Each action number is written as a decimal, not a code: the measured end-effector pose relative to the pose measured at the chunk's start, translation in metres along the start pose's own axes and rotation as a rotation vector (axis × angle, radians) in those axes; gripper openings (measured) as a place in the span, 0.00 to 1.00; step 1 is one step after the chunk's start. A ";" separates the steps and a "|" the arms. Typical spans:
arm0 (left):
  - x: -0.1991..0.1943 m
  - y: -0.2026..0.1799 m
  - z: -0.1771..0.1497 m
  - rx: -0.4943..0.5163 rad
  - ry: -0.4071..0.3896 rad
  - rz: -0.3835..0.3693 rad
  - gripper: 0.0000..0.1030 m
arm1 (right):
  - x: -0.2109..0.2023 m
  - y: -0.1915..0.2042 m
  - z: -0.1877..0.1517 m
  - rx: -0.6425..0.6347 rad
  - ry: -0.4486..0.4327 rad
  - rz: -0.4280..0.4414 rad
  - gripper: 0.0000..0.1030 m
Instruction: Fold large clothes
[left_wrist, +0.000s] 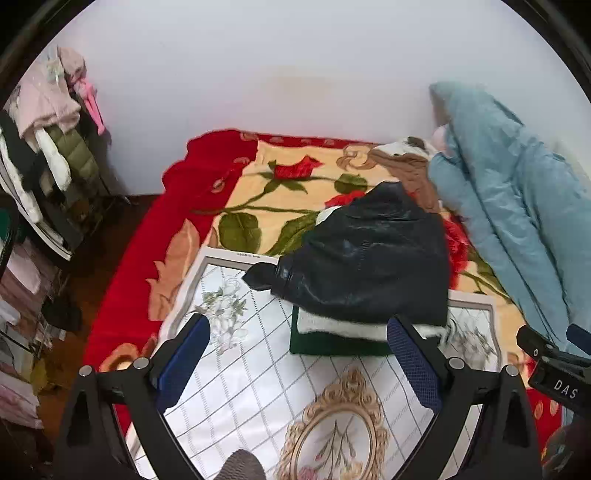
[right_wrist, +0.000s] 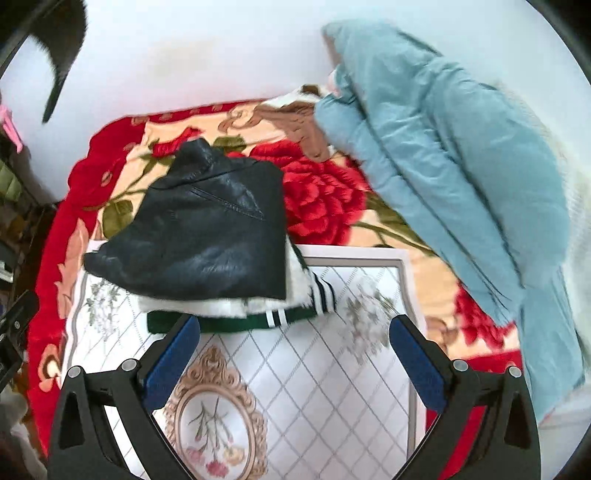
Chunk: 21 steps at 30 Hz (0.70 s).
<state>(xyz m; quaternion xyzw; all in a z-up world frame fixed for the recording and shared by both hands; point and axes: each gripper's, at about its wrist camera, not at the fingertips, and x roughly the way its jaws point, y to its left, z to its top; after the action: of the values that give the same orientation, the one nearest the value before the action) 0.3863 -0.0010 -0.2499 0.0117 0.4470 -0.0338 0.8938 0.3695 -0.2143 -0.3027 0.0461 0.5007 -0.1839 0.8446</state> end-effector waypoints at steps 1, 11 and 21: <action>-0.016 0.000 -0.002 0.008 -0.006 -0.003 0.95 | -0.016 -0.007 -0.003 0.005 -0.009 0.000 1.00; -0.176 0.013 -0.035 0.081 -0.084 -0.056 0.95 | -0.238 -0.041 -0.074 0.034 -0.164 -0.065 1.00; -0.285 0.019 -0.060 0.019 -0.137 -0.047 0.95 | -0.391 -0.056 -0.134 0.015 -0.238 -0.020 1.00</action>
<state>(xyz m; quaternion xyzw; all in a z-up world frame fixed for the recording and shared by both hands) 0.1691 0.0350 -0.0587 0.0075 0.3846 -0.0598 0.9211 0.0696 -0.1275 -0.0257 0.0253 0.3958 -0.2006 0.8958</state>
